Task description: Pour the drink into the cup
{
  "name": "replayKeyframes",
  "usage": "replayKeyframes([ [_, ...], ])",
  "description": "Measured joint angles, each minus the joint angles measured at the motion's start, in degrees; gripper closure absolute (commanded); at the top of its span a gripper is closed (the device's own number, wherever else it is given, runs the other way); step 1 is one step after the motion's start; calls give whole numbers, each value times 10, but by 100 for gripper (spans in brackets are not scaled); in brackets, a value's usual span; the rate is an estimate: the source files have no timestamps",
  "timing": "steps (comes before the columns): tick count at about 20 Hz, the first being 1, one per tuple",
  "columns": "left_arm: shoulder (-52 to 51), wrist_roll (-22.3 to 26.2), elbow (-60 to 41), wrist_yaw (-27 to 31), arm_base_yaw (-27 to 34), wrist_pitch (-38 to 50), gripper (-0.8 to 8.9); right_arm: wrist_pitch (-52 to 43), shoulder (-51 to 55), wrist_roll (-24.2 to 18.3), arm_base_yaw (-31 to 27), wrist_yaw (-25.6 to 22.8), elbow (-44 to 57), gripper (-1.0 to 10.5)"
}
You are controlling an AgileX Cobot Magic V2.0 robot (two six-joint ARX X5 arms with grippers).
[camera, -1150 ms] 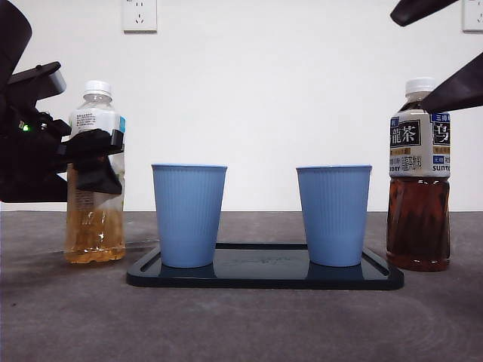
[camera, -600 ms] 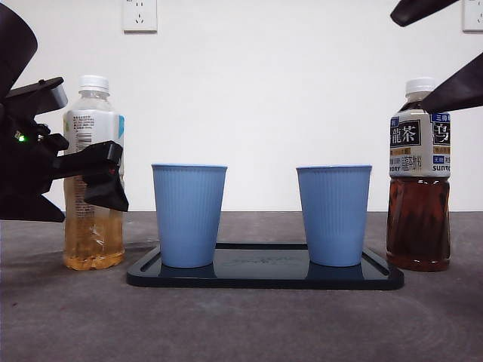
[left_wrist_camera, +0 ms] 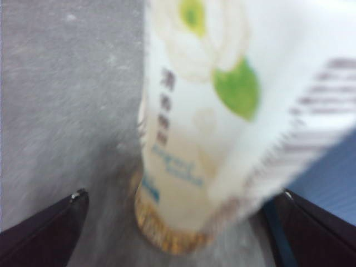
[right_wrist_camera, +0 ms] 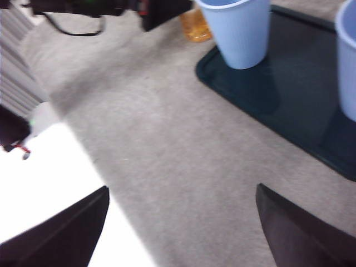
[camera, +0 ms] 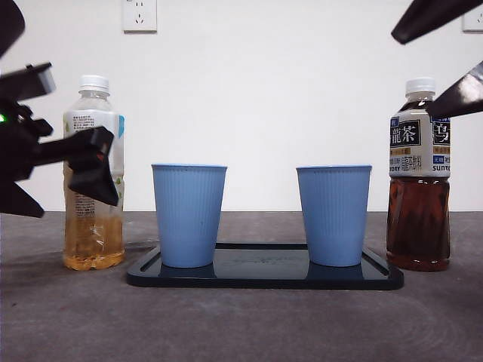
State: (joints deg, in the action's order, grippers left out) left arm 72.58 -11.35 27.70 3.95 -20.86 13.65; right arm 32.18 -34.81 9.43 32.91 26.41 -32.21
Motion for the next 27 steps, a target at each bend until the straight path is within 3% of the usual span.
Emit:
replayKeyframes([
  [4, -63, -1, 0, -9, -3, -72, 282, 0, 0, 0, 0, -44, 0, 528],
  [12, -275, -33, 0, -161, -23, -240, 286, 0, 0, 1, 0, -153, 0, 528],
  [17, -368, -57, 0, -249, -26, -315, 287, 0, 0, 17, 0, -247, 0, 528],
  [22, -421, -62, 0, -257, -26, -357, 298, 0, 0, 44, 0, -320, 0, 528],
  [24, -431, -62, 0, -258, -26, -365, 398, 0, 0, 56, 0, -345, 0, 535],
  [27, -433, -62, 0, -258, -26, -367, 591, 0, 0, 62, 0, -349, 0, 870],
])
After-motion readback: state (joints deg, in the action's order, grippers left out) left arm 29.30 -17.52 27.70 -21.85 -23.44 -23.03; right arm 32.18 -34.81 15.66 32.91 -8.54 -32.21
